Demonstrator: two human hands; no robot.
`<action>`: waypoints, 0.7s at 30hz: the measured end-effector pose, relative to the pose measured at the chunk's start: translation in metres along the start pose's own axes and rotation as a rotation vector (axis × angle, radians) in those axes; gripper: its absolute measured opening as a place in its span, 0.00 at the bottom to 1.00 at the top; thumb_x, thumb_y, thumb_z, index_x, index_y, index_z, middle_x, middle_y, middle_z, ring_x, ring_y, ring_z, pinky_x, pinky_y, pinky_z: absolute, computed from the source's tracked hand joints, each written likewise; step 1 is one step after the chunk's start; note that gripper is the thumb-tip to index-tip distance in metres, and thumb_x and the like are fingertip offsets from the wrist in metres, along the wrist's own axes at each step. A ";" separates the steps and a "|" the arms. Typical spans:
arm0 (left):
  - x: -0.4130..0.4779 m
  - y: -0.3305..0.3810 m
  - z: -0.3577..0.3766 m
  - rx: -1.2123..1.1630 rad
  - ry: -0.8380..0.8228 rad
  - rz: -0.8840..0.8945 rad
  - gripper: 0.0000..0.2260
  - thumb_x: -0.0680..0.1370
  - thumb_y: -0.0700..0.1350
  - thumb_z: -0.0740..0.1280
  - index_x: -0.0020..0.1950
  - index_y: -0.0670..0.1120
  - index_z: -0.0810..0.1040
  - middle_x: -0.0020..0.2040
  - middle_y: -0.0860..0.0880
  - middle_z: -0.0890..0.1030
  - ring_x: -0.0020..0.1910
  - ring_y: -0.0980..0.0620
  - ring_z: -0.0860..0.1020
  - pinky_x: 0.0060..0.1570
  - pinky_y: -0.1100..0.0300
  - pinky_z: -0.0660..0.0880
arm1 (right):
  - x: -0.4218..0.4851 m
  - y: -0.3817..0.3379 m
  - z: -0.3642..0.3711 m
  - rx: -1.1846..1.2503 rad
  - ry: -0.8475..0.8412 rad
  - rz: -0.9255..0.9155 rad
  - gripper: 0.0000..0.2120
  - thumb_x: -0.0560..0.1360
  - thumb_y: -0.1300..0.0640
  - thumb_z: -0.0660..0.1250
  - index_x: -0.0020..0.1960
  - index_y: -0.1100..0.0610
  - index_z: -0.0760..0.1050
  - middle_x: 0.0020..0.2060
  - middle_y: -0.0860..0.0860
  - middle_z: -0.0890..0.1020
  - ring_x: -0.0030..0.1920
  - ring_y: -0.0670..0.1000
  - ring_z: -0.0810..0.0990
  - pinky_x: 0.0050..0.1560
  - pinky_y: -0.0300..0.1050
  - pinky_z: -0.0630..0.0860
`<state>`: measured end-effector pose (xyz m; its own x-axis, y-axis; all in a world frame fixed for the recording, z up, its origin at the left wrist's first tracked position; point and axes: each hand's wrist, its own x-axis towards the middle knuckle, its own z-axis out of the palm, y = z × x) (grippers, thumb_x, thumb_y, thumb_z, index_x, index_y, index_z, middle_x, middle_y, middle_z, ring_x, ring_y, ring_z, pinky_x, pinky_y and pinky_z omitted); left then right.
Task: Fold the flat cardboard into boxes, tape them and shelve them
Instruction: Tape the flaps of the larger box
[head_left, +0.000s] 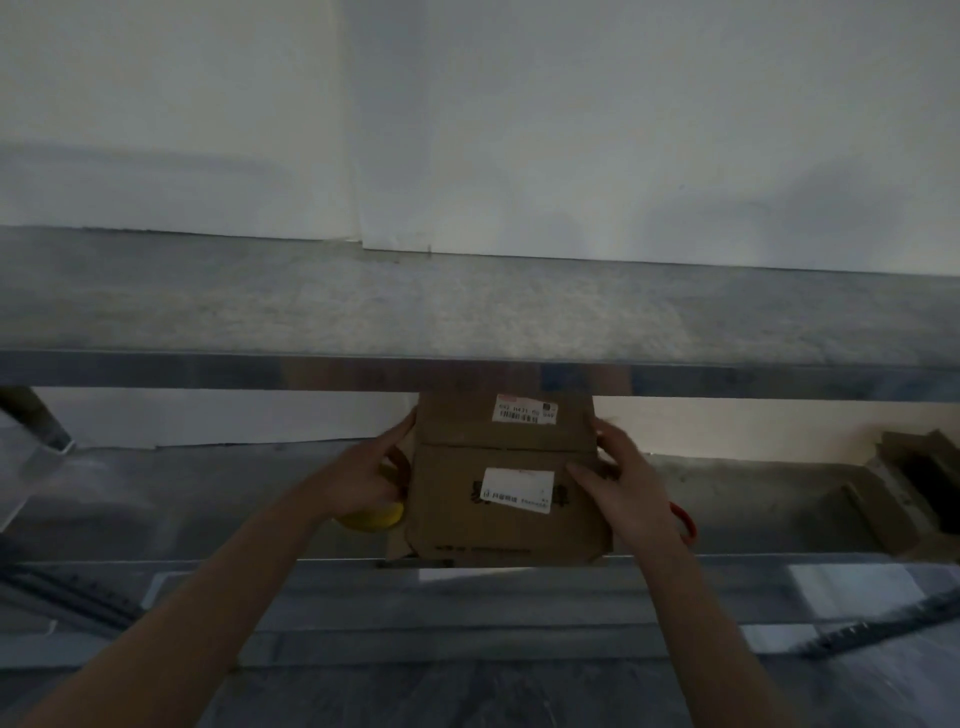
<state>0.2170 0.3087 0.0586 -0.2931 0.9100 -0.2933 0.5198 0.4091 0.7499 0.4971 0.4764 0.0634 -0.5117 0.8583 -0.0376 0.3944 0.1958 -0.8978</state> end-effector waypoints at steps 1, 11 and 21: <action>0.001 0.004 -0.006 -0.005 0.021 0.004 0.48 0.71 0.39 0.74 0.75 0.69 0.46 0.54 0.54 0.78 0.54 0.54 0.77 0.60 0.56 0.73 | 0.003 -0.007 -0.004 0.045 0.037 -0.007 0.26 0.73 0.48 0.73 0.68 0.39 0.69 0.61 0.41 0.77 0.58 0.46 0.78 0.56 0.41 0.76; 0.007 0.026 -0.031 -0.225 0.029 -0.011 0.37 0.72 0.32 0.71 0.73 0.59 0.64 0.54 0.48 0.80 0.49 0.52 0.82 0.54 0.60 0.77 | 0.036 -0.033 -0.025 0.073 0.035 0.048 0.22 0.70 0.46 0.75 0.62 0.49 0.77 0.60 0.45 0.80 0.59 0.48 0.78 0.62 0.50 0.73; 0.026 0.001 -0.009 -0.156 -0.023 -0.131 0.46 0.70 0.36 0.73 0.77 0.62 0.52 0.50 0.51 0.81 0.52 0.54 0.79 0.58 0.57 0.75 | 0.039 0.011 0.006 0.316 -0.169 0.187 0.30 0.73 0.57 0.73 0.72 0.43 0.68 0.62 0.47 0.78 0.58 0.48 0.79 0.53 0.43 0.78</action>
<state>0.2029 0.3320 0.0575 -0.3307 0.8519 -0.4061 0.3474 0.5100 0.7869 0.4768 0.5096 0.0496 -0.5823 0.7699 -0.2612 0.2518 -0.1347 -0.9584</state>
